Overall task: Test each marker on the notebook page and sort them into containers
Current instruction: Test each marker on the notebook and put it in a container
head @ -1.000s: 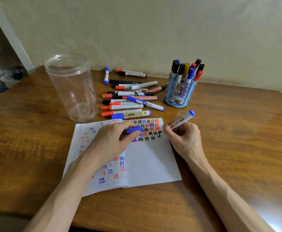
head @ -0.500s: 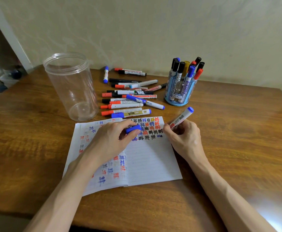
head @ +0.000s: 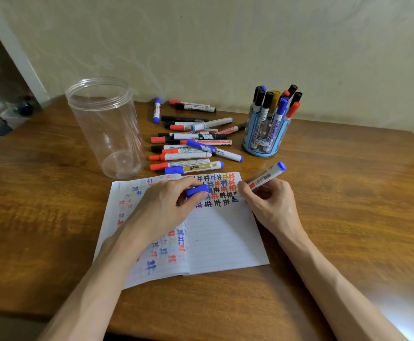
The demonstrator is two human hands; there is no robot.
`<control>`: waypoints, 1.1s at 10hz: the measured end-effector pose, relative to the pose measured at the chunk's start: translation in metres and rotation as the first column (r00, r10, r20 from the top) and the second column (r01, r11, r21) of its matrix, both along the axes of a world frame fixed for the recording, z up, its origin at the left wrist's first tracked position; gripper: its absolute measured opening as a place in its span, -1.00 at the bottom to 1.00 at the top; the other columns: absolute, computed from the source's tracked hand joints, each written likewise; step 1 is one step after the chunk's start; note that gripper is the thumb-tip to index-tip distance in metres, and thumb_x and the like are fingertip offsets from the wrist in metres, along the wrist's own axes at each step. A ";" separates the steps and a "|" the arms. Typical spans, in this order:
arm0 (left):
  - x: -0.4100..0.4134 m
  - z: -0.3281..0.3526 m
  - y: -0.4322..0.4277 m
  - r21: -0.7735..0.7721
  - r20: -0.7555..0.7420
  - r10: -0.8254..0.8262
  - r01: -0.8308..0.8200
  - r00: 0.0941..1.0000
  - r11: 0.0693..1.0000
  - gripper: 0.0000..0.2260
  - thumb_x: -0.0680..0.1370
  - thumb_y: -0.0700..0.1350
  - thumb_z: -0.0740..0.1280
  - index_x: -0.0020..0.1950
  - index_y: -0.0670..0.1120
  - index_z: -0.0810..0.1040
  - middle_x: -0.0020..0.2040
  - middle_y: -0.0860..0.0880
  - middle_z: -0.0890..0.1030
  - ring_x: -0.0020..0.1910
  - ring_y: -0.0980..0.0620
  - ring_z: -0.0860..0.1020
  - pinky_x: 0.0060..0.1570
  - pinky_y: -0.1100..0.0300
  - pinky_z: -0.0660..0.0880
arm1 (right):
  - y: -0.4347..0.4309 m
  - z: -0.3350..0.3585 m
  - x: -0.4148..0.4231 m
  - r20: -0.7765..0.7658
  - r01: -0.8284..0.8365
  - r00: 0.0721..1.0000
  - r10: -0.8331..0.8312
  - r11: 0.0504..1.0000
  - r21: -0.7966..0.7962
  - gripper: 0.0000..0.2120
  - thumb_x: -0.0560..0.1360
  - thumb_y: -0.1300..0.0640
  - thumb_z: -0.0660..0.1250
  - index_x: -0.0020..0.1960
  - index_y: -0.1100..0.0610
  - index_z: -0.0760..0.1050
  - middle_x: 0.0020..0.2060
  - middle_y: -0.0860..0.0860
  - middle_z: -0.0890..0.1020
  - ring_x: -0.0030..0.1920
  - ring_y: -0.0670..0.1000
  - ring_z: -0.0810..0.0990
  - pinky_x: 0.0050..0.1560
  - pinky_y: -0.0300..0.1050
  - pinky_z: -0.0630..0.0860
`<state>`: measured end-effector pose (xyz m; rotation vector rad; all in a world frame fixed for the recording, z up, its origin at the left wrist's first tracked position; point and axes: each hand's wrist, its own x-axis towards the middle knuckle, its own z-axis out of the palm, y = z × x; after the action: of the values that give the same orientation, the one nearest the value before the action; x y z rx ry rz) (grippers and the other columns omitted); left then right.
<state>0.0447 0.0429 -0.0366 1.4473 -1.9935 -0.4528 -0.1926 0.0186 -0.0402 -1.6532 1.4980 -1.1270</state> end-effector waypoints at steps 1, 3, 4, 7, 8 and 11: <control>0.000 0.000 0.000 -0.001 0.000 -0.003 0.003 1.000 1.000 -0.73 0.61 0.19 0.30 0.18 0.09 0.62 -0.12 0.19 0.67 -0.14 0.18 0.63 -0.14 0.13 0.60 | 0.000 0.001 0.001 -0.039 -0.007 0.999 0.008 1.000 0.019 -0.85 0.55 0.11 0.47 -0.16 0.16 0.66 -0.23 -0.11 0.74 -0.28 -0.23 0.69 -0.33 -0.36 0.52; 0.000 0.000 0.000 0.002 0.008 0.001 -0.001 1.000 1.000 -0.73 0.61 0.20 0.29 0.18 0.10 0.62 -0.13 0.19 0.66 -0.14 0.17 0.63 -0.13 0.13 0.60 | 0.000 0.001 -0.001 0.028 0.039 0.999 -0.040 0.999 0.008 -0.86 0.58 0.12 0.46 -0.14 0.13 0.65 -0.20 -0.12 0.74 -0.22 -0.20 0.72 -0.27 -0.30 0.60; 0.000 0.000 0.000 0.000 0.009 -0.002 0.002 1.000 1.000 -0.73 0.61 0.20 0.29 0.18 0.09 0.62 -0.13 0.20 0.66 -0.15 0.18 0.63 -0.14 0.13 0.60 | 0.001 0.002 -0.001 0.018 0.035 0.999 -0.035 0.999 0.009 -0.87 0.58 0.12 0.46 -0.13 0.12 0.64 -0.18 -0.11 0.74 -0.22 -0.23 0.71 -0.27 -0.34 0.58; 0.000 0.001 0.000 0.013 0.017 0.007 -0.007 1.000 1.000 -0.74 0.61 0.19 0.30 0.20 0.10 0.61 -0.12 0.20 0.66 -0.14 0.20 0.63 -0.14 0.18 0.60 | 0.001 0.002 -0.001 -0.016 0.018 1.000 -0.017 0.999 0.032 -0.87 0.56 0.13 0.47 -0.14 0.15 0.64 -0.23 -0.14 0.73 -0.21 -0.21 0.72 -0.26 -0.31 0.60; 0.000 0.000 0.001 0.018 0.015 0.012 -0.012 1.000 1.000 -0.72 0.60 0.21 0.29 0.20 0.10 0.61 -0.11 0.19 0.67 -0.13 0.20 0.62 -0.13 0.17 0.60 | -0.001 0.001 -0.003 0.010 0.076 0.997 -0.076 0.997 0.008 -0.87 0.56 0.13 0.45 -0.15 0.14 0.64 -0.23 -0.10 0.74 -0.22 -0.15 0.72 -0.27 -0.25 0.62; 0.000 0.001 0.001 0.023 0.024 0.011 -0.012 1.000 1.000 -0.69 0.60 0.22 0.28 0.21 0.10 0.62 -0.11 0.17 0.67 -0.13 0.19 0.62 -0.12 0.15 0.61 | 0.000 0.001 -0.001 -0.031 0.047 0.998 -0.046 0.998 0.030 -0.88 0.56 0.07 0.45 -0.10 0.11 0.63 -0.20 -0.16 0.72 -0.18 -0.24 0.70 -0.24 -0.34 0.60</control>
<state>0.0443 0.0435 -0.0353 1.4840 -2.0036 -0.4573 -0.1940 0.0185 -0.0390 -1.6292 1.5721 -1.1030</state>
